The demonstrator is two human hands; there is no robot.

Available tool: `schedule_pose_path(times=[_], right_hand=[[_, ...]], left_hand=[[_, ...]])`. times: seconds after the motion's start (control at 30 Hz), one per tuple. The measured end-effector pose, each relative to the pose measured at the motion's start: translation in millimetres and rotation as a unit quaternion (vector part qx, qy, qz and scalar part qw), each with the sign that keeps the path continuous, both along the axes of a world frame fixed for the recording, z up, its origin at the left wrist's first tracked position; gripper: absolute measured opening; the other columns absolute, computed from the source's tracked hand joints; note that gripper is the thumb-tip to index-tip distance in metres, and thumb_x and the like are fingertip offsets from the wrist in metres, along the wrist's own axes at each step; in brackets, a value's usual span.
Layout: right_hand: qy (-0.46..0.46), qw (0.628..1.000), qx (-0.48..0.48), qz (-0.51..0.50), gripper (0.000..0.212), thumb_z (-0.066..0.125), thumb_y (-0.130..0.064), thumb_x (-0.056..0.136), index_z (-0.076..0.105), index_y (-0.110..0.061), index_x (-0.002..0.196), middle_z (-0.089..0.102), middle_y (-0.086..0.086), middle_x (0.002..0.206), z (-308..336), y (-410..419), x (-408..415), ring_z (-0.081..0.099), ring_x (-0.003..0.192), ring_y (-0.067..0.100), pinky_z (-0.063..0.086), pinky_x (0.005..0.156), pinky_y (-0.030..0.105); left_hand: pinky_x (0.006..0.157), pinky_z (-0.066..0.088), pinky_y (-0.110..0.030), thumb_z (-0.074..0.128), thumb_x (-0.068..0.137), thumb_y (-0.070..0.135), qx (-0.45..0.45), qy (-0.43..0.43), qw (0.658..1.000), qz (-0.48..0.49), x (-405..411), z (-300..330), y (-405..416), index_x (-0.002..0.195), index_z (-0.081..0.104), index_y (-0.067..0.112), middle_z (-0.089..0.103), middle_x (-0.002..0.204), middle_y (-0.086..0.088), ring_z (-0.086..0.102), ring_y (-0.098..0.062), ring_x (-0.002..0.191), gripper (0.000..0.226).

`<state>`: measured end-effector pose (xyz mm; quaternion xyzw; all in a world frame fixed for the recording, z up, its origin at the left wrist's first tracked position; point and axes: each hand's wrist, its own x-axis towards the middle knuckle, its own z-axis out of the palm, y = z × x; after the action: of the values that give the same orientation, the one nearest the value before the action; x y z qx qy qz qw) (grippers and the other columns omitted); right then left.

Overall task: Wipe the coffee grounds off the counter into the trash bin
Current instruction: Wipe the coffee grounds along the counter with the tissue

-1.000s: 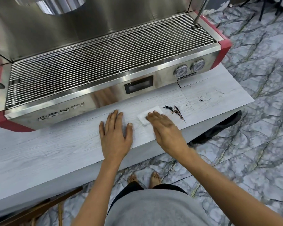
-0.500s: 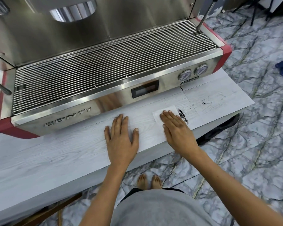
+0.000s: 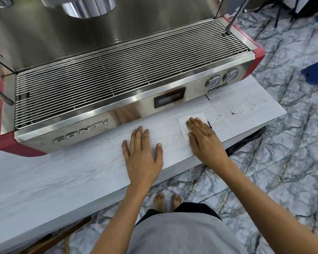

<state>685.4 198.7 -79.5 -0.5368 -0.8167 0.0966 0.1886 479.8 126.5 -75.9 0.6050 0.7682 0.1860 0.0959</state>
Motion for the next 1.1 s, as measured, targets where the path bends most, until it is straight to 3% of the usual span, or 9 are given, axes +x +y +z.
schedule_pose_path(times=[0.33, 0.73, 0.9, 1.1], right_hand=[[0.016, 1.0, 0.002, -0.005, 0.043, 0.034, -0.022, 0.1, 0.051, -0.008, 0.137, 0.048, 0.007, 0.145, 1, -9, 15, 0.037, 0.139, 0.018, 0.03, 0.116, 0.039], [0.071, 0.997, -0.02, -0.03, 0.038, 0.043, -0.002, 0.098, 0.054, -0.005, 0.134, 0.052, 0.012, 0.141, 6, 7, 32, 0.042, 0.136, 0.024, 0.036, 0.112, 0.047], [0.101, 0.994, -0.004, 0.041, 0.044, 0.05, 0.007, 0.091, 0.054, -0.004, 0.133, 0.053, 0.012, 0.139, 21, -15, 9, 0.045, 0.134, 0.024, 0.033, 0.114, 0.04], [0.046, 0.993, 0.018, 0.104, 0.045, 0.053, 0.0, 0.09, 0.054, -0.005, 0.134, 0.054, 0.011, 0.139, -1, -33, -8, 0.043, 0.135, 0.023, 0.035, 0.113, 0.042]], left_hand=[[0.123, 0.007, -0.051, 0.03, 0.097, 0.053, -0.009, 0.006, 1.0, 0.002, 0, 0, 0, 0.151, 0.036, 0.016, 0.024, 0.164, -0.001, 0.015, -0.017, 0.152, 0.065], [0.123, 0.005, -0.051, 0.03, 0.095, 0.054, -0.012, -0.003, 1.0, 0.02, 11, 2, 4, 0.151, 0.036, 0.018, 0.022, 0.164, -0.002, 0.013, -0.018, 0.153, 0.067], [0.123, 0.004, -0.05, 0.029, 0.095, 0.054, -0.003, -0.02, 0.999, 0.026, 18, 4, 9, 0.15, 0.038, 0.018, 0.025, 0.163, 0.0, 0.015, -0.016, 0.152, 0.066], [0.124, 0.001, -0.046, 0.023, 0.096, 0.052, -0.003, -0.041, 0.998, 0.037, 18, 6, 11, 0.151, 0.038, 0.02, 0.025, 0.163, 0.004, 0.014, -0.011, 0.152, 0.065]])
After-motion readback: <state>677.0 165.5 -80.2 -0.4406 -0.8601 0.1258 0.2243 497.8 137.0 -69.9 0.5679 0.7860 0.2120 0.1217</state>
